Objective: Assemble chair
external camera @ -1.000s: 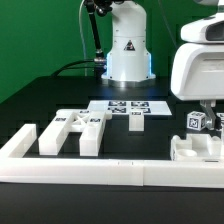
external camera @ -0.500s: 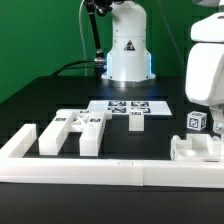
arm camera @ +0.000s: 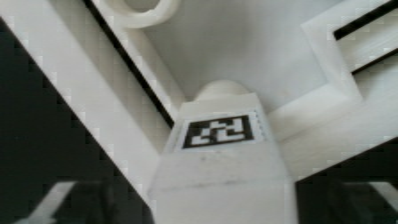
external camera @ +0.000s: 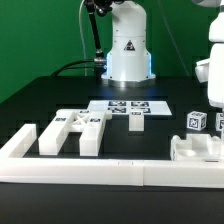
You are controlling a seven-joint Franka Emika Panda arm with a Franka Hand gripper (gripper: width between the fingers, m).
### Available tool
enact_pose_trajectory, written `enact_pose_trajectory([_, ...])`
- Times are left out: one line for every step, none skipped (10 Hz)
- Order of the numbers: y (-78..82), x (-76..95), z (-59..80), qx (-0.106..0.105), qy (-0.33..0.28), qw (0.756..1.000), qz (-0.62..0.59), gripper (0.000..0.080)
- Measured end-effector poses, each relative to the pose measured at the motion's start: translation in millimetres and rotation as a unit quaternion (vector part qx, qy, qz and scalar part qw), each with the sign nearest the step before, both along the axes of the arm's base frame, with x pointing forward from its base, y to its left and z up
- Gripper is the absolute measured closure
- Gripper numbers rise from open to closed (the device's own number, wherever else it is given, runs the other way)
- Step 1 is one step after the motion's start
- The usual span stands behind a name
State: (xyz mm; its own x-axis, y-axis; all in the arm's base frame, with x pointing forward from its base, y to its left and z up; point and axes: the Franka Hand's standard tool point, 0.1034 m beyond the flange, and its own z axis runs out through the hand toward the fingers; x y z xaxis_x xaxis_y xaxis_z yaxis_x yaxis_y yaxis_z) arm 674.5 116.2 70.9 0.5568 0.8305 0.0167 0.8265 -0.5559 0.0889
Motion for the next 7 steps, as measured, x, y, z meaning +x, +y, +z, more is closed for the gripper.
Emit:
enact_pose_trajectory([-0.2,0.0,-0.1,0.0,0.0,1.0,0.0,0.0428])
enact_pose_trajectory([-0.4,0.0,-0.2,0.0,0.0,1.0,0.0,0.0428])
enact_pose_trajectory([-0.4,0.0,-0.2,0.001,0.0,1.0,-0.006,0.0508])
enact_pose_trajectory([-0.5,0.0,-0.3,0.001,0.0,1.0,-0.013,0.0508])
enact_pose_trajectory([-1.5,-0.3,-0.5,0.003,0.001,1.0,-0.025,0.0508])
enact_pose_trajectory([-4.8,-0.8,-0.6,0.005,0.003,0.998,-0.07,0.0508])
enact_pose_trajectory([-4.7,-0.8,-0.9,0.013,0.001,0.99,-0.141,0.0508])
